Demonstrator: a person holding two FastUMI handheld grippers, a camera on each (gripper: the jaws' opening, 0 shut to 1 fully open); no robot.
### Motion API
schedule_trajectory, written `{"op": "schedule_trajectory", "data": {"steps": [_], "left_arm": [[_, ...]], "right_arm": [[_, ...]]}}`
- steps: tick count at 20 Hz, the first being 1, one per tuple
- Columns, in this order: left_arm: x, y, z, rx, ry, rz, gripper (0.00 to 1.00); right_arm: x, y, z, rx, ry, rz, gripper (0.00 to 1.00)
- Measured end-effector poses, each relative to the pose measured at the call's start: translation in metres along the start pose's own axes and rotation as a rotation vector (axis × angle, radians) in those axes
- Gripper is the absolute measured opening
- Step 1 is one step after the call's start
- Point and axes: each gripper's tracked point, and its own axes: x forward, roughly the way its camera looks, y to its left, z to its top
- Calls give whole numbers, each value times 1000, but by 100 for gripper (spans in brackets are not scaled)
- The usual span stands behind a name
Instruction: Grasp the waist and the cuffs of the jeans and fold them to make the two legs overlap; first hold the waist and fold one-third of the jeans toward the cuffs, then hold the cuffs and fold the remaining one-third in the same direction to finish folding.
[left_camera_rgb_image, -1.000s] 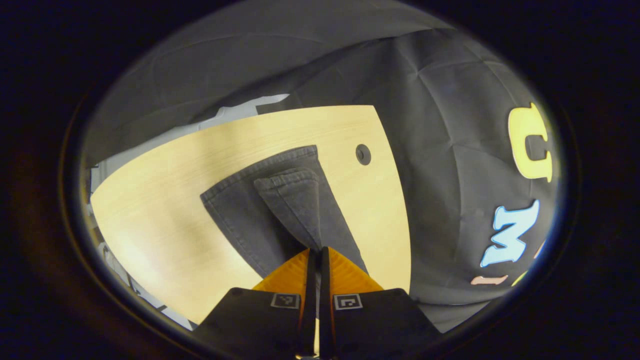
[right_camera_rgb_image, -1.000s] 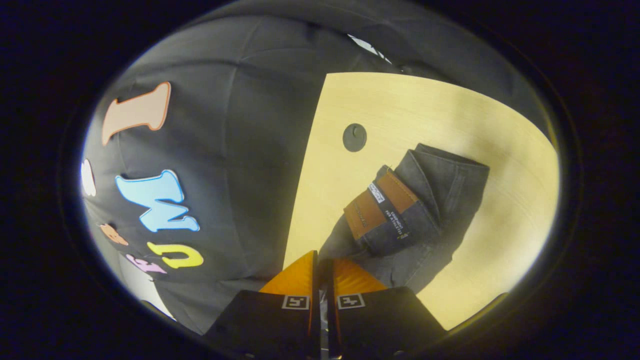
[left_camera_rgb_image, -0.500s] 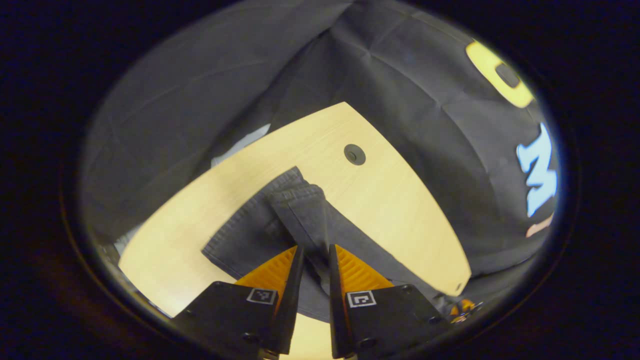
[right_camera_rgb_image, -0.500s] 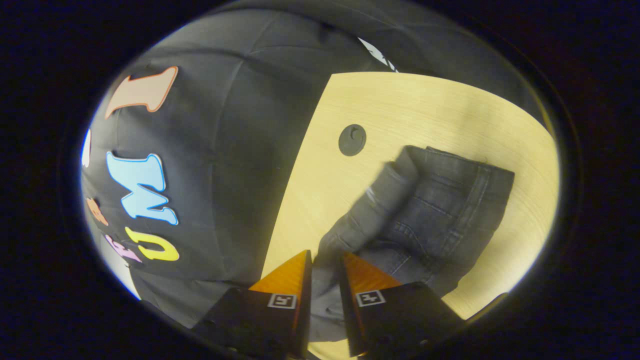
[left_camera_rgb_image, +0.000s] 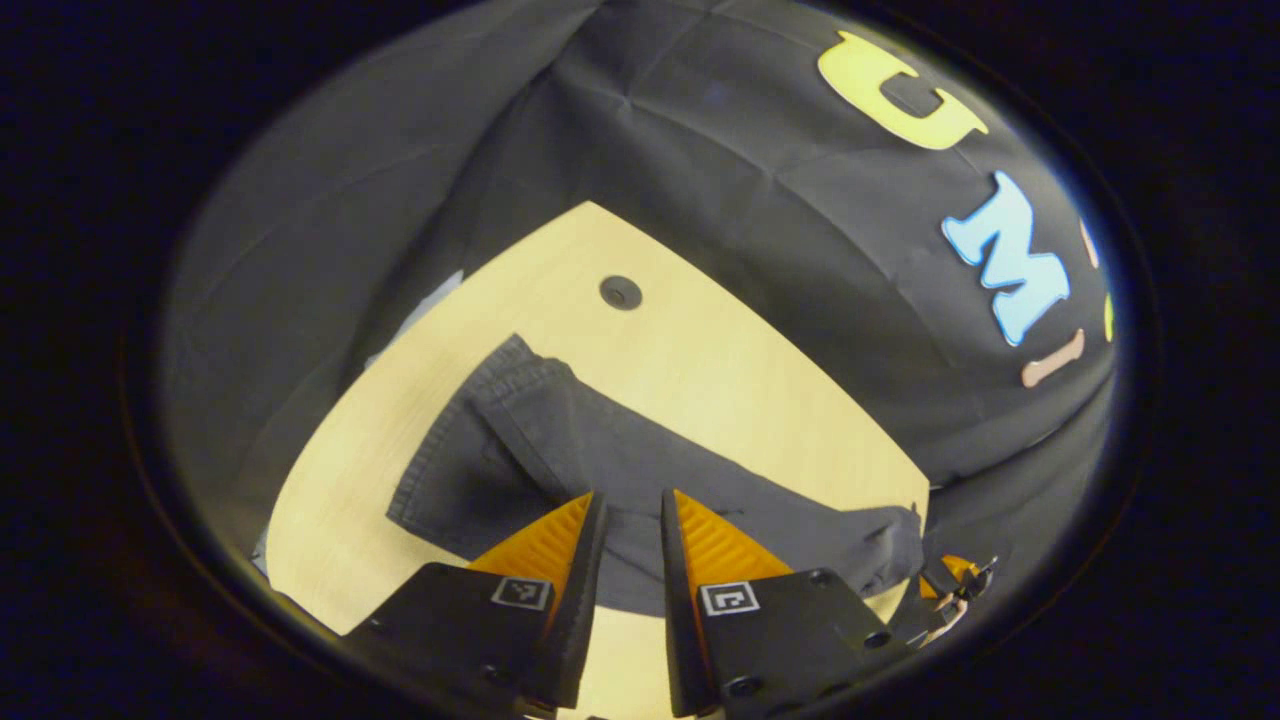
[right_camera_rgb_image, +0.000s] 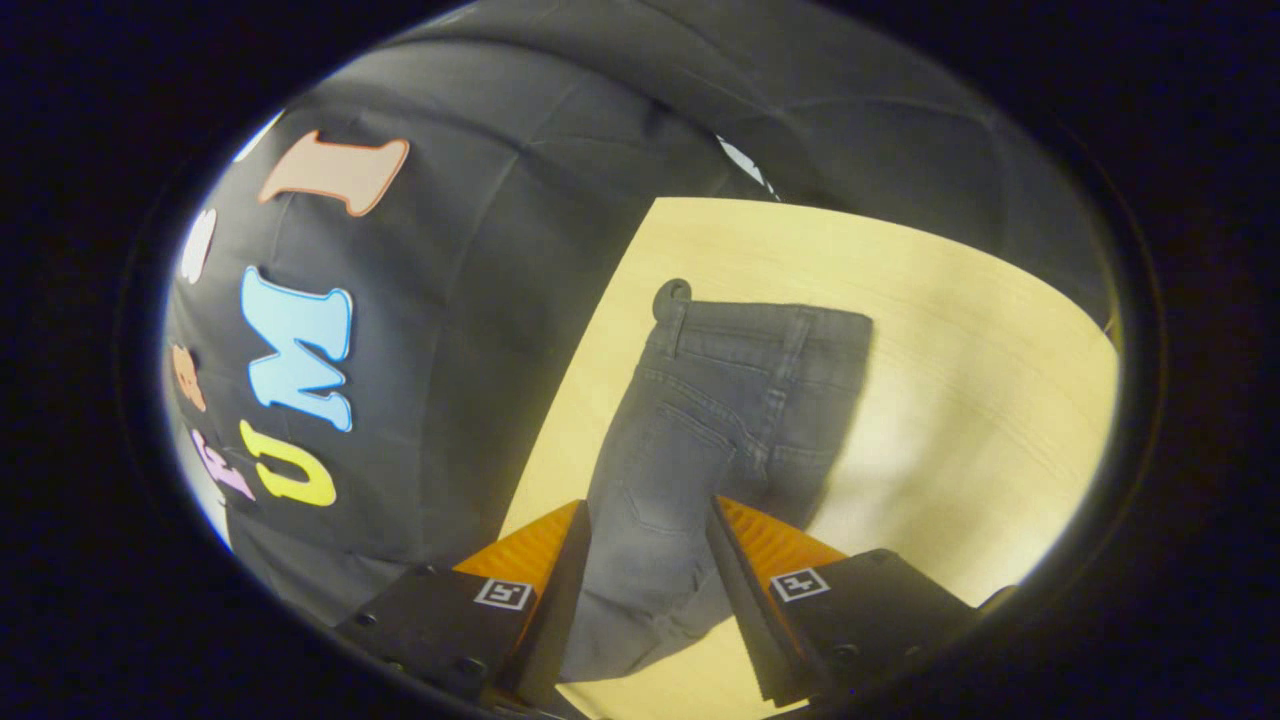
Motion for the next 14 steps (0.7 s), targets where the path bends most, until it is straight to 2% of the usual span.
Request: {"op": "schedule_trajectory", "data": {"steps": [2, 6, 7, 8, 9, 10, 11, 13, 14], "left_arm": [[-10, -13, -18, 16, 43, -19, 41], [-29, -9, -33, 141, 94, 34, 41], [-33, -15, -37, 173, 103, 43, 41], [-37, -18, -41, 203, 113, 54, 41], [-39, -20, -47, 235, 136, 75, 41], [-41, -21, -53, 260, 151, 90, 30], [-45, -23, -56, 282, 155, 117, 53], [-54, -28, -49, 330, 119, 164, 67], [-57, -34, -41, 346, 78, 173, 82]], "right_arm": [[-12, 2, -13, 5, 7, 6, 71], [-16, -13, -17, -24, -26, -37, 71], [-14, -18, -15, -27, -28, -58, 80], [-9, -25, -12, -32, -32, -77, 74], [-5, -33, -7, -34, -42, -96, 79], [2, -39, 0, -36, -48, -114, 80], [9, -47, 5, -30, -54, -137, 82], [19, -62, 14, -17, -61, -175, 90], [25, -69, 18, -11, -66, -193, 90]]}}
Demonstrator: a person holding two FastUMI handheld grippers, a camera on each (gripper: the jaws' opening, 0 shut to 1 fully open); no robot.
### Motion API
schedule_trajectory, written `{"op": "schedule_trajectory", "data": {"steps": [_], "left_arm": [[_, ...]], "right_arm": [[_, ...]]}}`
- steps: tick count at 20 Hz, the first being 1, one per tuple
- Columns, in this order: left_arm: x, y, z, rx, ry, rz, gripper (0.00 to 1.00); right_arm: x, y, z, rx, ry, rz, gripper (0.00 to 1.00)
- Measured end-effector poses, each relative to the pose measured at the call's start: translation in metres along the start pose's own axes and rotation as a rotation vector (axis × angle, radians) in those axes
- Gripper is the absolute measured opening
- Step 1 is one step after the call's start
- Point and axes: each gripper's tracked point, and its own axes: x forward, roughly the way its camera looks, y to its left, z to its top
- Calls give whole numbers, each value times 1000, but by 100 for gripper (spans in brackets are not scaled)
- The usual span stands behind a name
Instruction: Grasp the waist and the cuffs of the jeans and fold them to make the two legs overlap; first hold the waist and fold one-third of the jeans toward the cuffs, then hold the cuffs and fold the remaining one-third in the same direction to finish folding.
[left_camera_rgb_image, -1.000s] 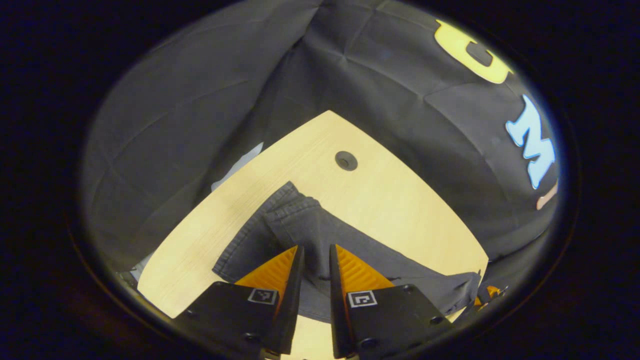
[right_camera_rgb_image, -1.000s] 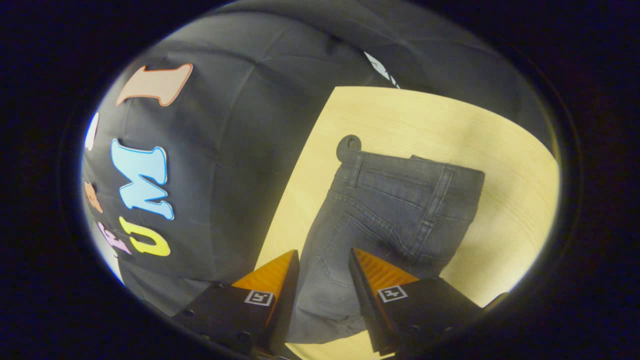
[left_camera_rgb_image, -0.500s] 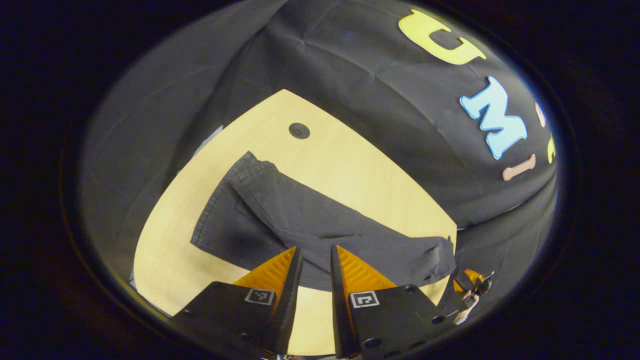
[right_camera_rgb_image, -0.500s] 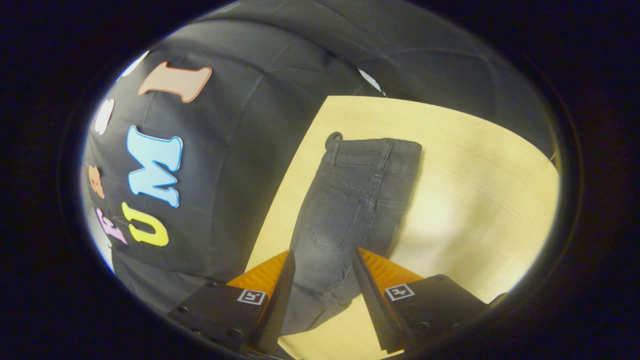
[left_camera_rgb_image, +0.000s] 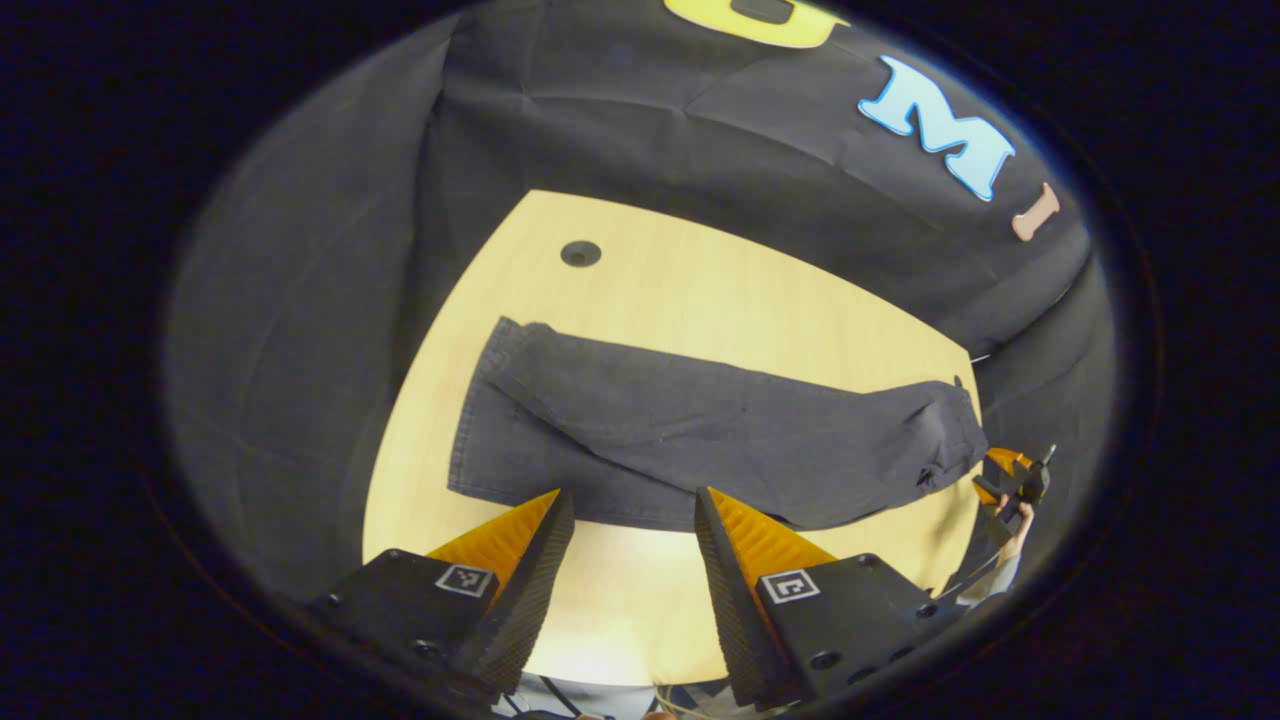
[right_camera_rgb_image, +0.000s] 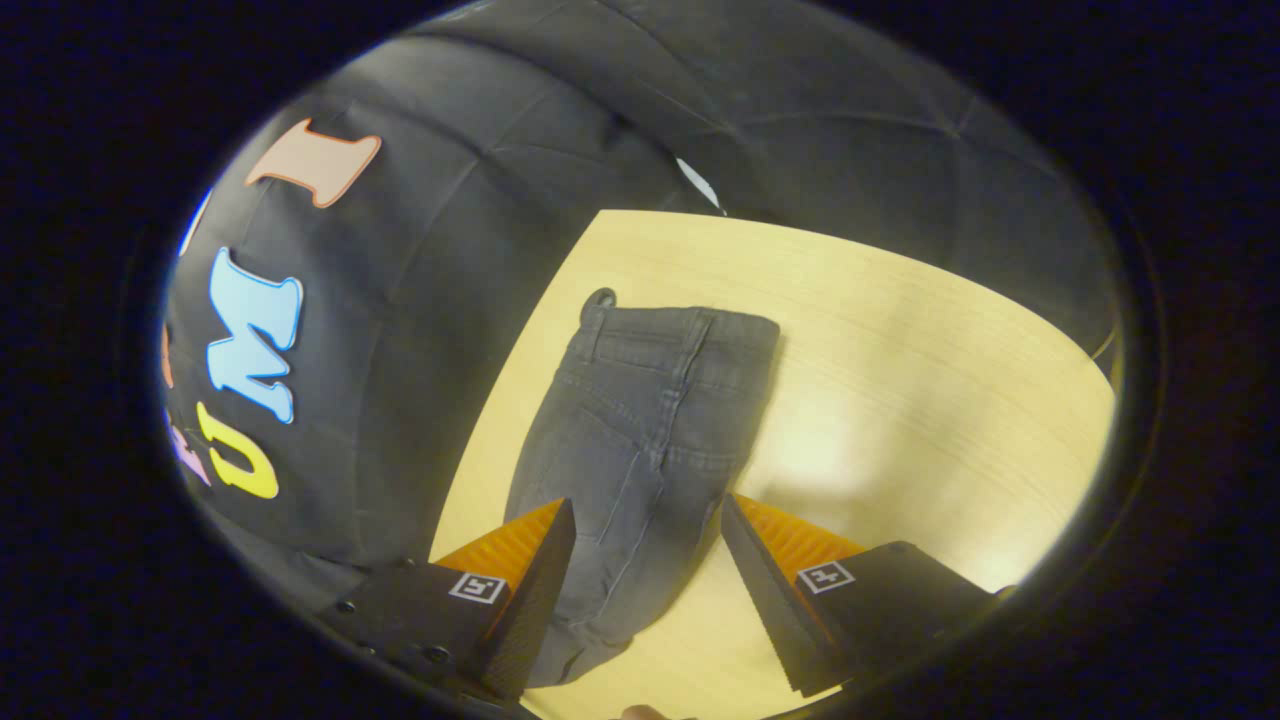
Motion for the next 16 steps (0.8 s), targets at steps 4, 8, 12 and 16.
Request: {"op": "schedule_trajectory", "data": {"steps": [4, 8, 12, 16], "left_arm": [[-23, -18, 35, 6, -186, 41, 82], [-52, -25, 54, -21, -384, 77, 82], [-71, -24, 55, -41, -553, 94, 82], [-80, -22, 45, -19, -667, 89, 82]], "right_arm": [[22, -13, 9, 44, -2, -29, 91], [35, -15, 21, 119, -15, -13, 93], [47, -19, 28, 197, -17, 31, 92], [39, -20, 31, 164, -46, 80, 36]]}}
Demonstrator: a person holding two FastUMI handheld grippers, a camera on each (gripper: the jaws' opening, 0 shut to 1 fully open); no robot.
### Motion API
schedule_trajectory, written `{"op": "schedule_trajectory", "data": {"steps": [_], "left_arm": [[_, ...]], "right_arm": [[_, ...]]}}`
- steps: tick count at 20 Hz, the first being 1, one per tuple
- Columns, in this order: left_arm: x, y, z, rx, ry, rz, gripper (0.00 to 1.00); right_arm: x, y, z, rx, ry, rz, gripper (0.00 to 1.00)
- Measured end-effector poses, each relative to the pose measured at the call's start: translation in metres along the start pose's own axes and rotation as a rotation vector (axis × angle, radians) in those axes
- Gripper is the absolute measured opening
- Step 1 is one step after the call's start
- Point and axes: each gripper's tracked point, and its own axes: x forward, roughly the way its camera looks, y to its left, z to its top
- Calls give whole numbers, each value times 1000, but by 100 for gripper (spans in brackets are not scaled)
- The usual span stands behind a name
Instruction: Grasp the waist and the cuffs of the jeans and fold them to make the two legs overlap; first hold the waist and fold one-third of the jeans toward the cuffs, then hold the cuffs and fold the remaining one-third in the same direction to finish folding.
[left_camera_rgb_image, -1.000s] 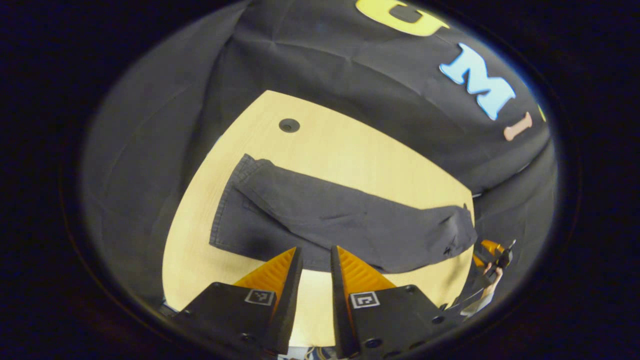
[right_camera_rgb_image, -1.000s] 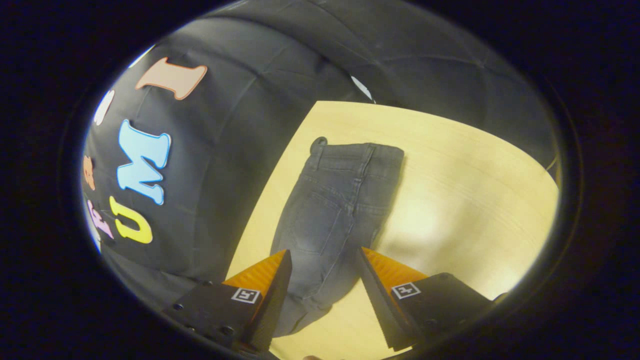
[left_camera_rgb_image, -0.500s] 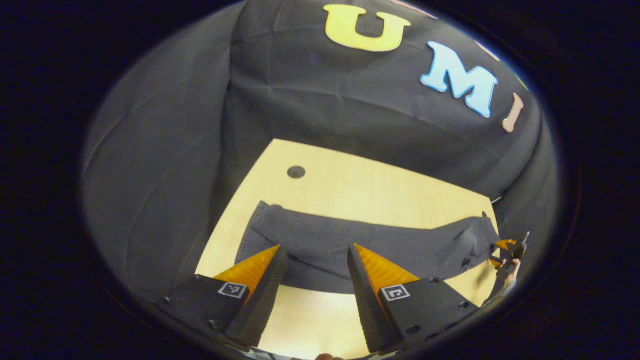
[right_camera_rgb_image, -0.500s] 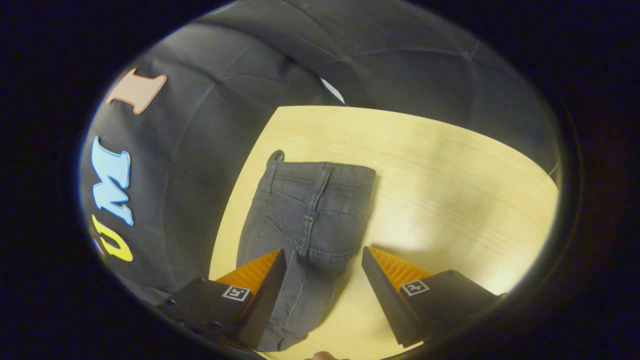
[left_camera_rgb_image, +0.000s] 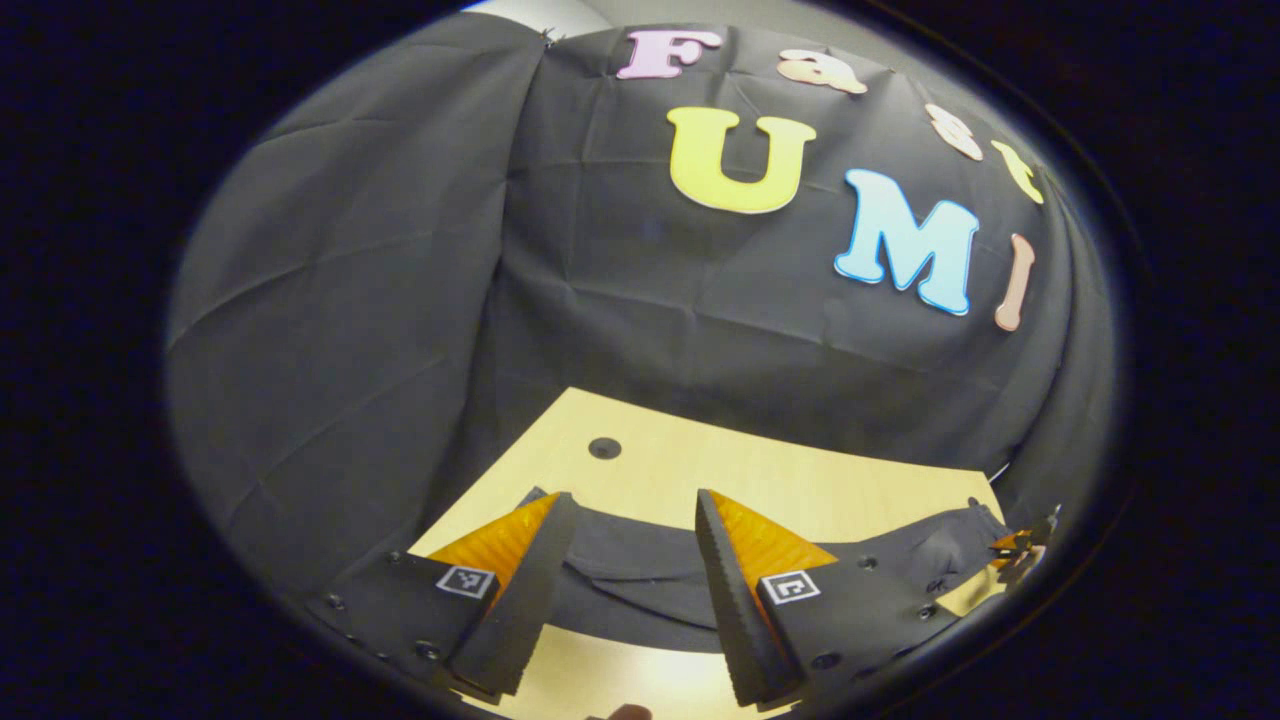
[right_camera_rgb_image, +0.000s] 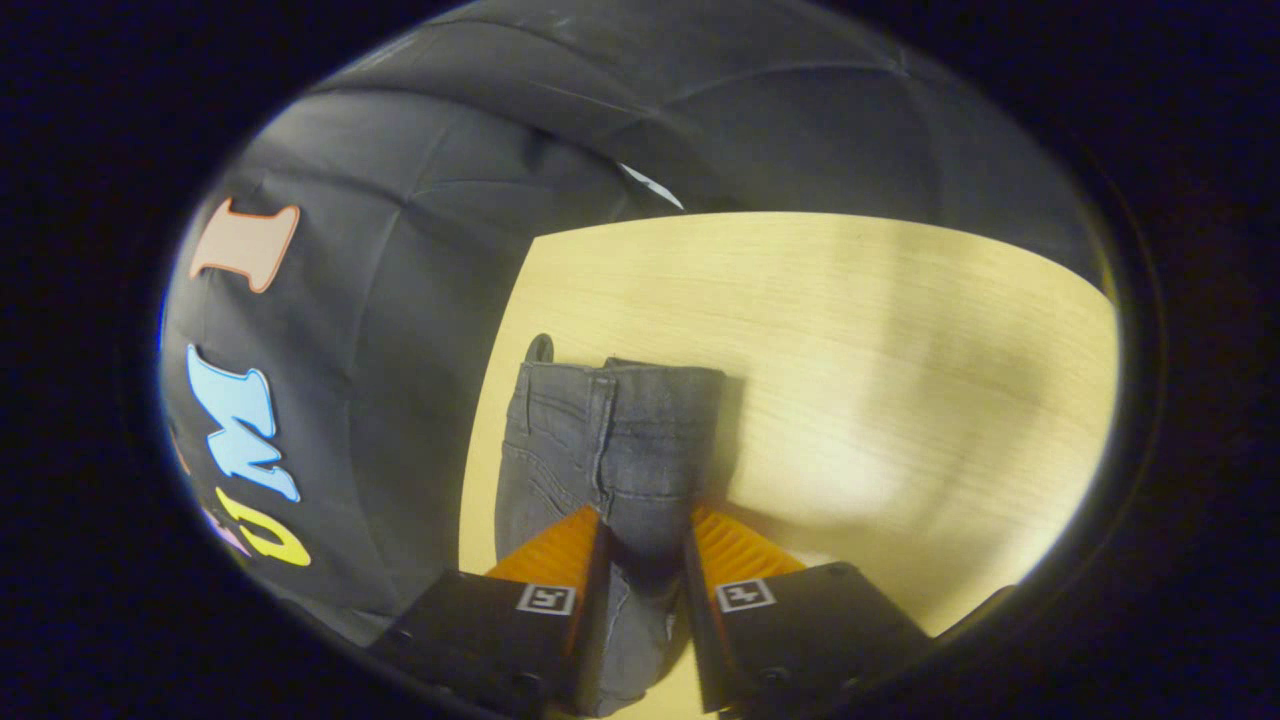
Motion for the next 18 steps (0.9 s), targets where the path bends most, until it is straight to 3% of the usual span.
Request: {"op": "schedule_trajectory", "data": {"steps": [1, 3, 8, 13, 18], "left_arm": [[-3, -6, 1, -2, -27, -6, 82], [-12, -9, 11, -13, -105, -28, 82], [-28, -17, 4, 17, -156, -79, 81], [-15, -40, 9, -7, -158, -133, 81], [-18, -37, 6, -25, -174, -163, 81]], "right_arm": [[-5, 4, 1, -27, -13, 9, 24], [-19, 14, 3, -109, -43, 26, 15], [-65, 44, 3, -341, -185, 53, 12], [-137, 83, -8, -476, -333, 126, 12], [-191, 139, -69, -617, -428, 213, 12]]}}
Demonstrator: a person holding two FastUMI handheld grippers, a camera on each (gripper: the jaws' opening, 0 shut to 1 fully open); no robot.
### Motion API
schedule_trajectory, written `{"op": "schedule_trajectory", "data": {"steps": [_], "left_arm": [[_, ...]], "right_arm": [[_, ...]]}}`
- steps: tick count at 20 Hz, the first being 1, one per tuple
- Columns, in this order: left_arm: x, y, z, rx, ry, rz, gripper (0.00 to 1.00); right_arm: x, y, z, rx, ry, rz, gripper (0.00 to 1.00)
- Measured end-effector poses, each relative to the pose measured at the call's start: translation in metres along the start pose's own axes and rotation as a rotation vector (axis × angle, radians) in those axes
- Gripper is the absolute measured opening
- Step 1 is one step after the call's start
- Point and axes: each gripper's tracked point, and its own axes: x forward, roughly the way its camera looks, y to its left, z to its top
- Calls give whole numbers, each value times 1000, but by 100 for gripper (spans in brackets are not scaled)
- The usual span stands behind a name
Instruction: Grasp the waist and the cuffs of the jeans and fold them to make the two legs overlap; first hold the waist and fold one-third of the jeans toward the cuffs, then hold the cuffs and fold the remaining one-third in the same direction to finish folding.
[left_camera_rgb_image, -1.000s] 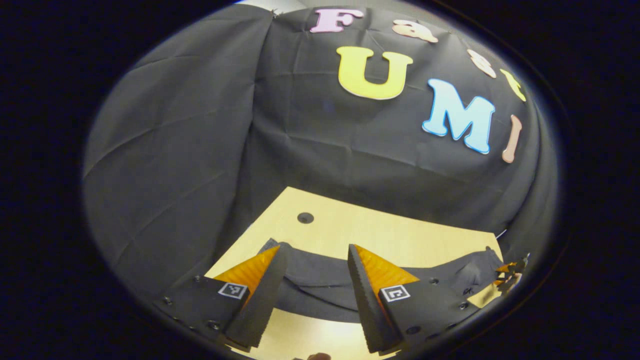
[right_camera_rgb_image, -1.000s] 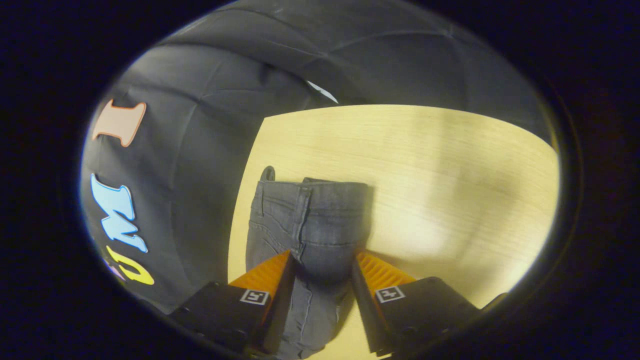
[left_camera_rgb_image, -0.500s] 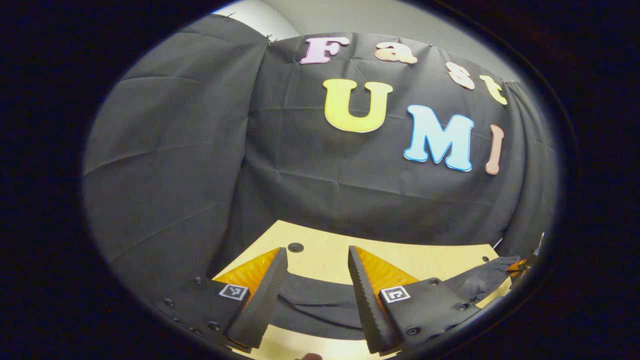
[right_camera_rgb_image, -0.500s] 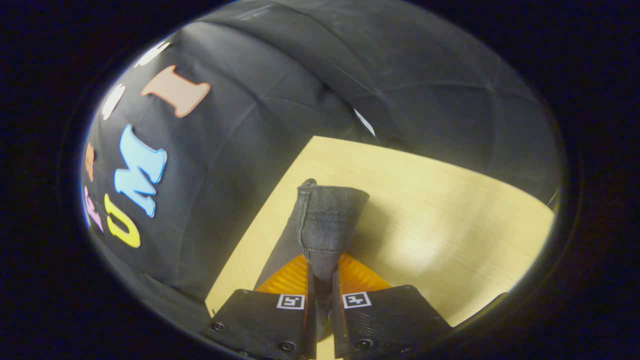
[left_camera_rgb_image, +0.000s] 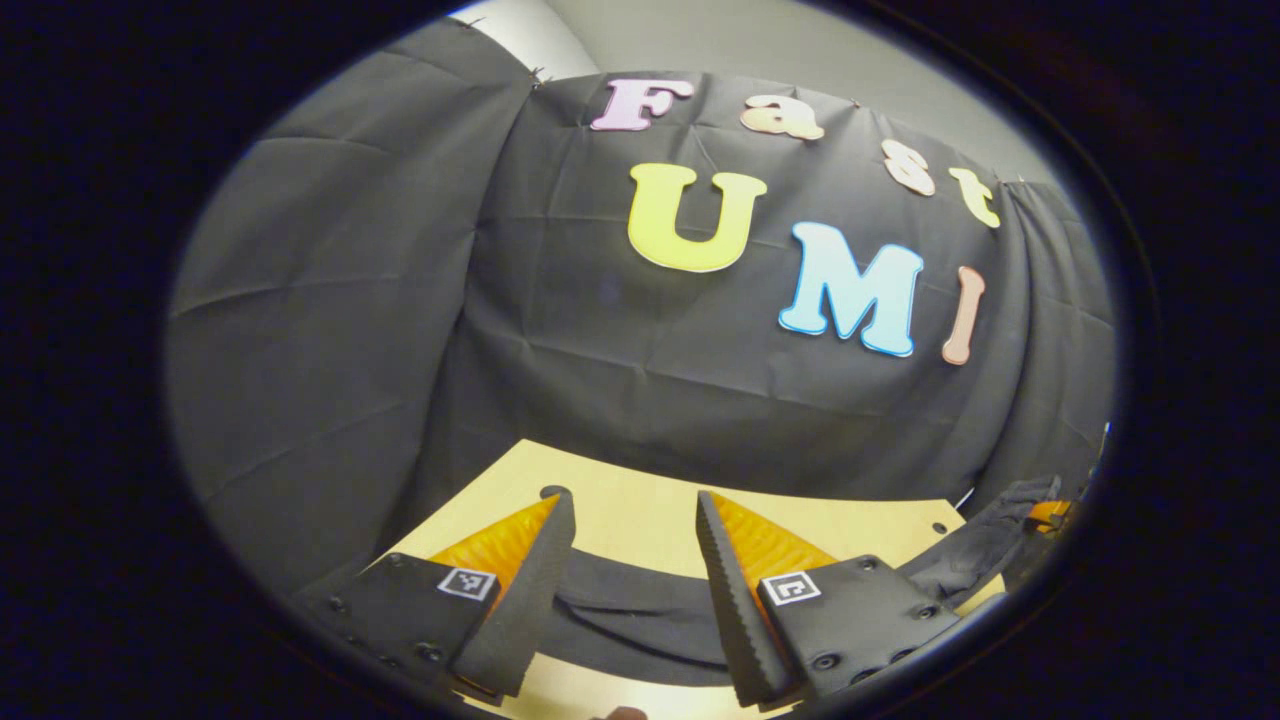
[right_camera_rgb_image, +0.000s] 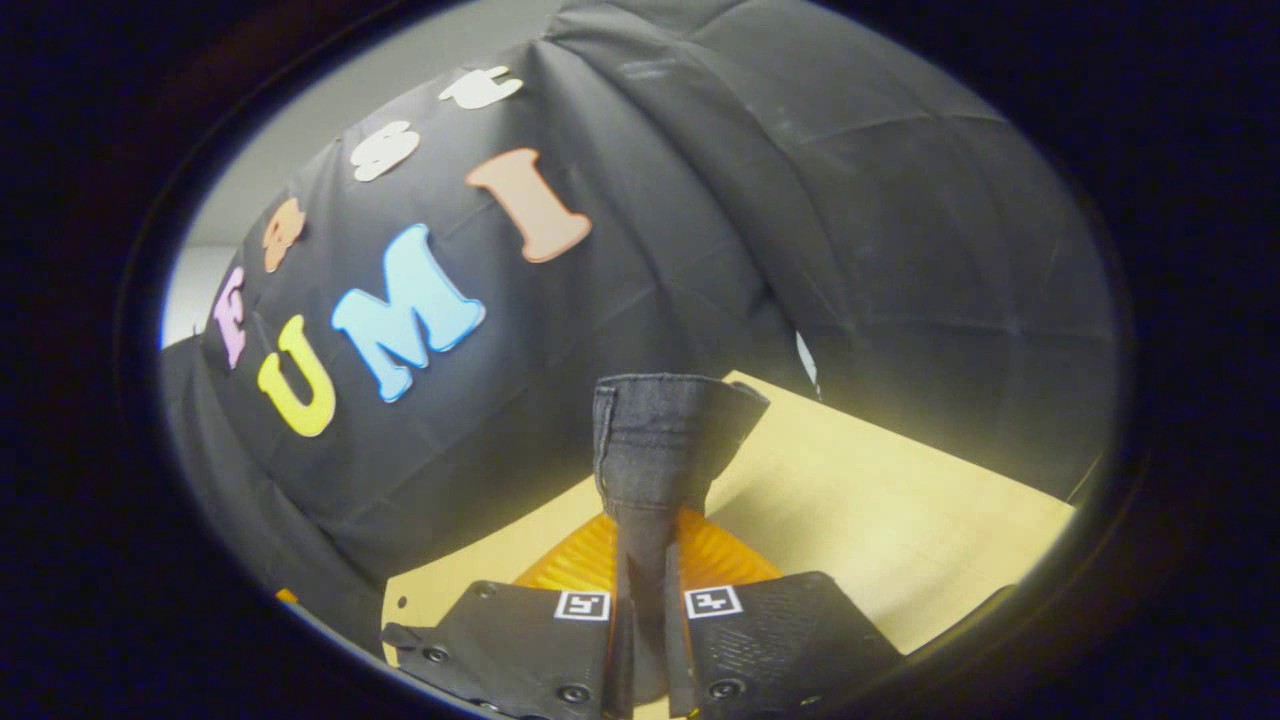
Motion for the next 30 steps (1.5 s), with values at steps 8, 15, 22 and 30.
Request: {"op": "schedule_trajectory", "data": {"steps": [8, 15, 22, 30], "left_arm": [[5, 12, -15, -38, 18, -27, 81], [-19, 41, -38, -70, 57, -8, 81], [-36, 53, -74, -72, 121, 62, 82], [-18, 94, -117, -338, 253, 163, 81]], "right_arm": [[-22, 153, -70, -223, -49, 212, 12], [-23, 222, -219, -316, 166, 476, 12], [1, 227, -303, -410, 362, 547, 17], [-14, 217, -287, -485, 355, 596, 94]]}}
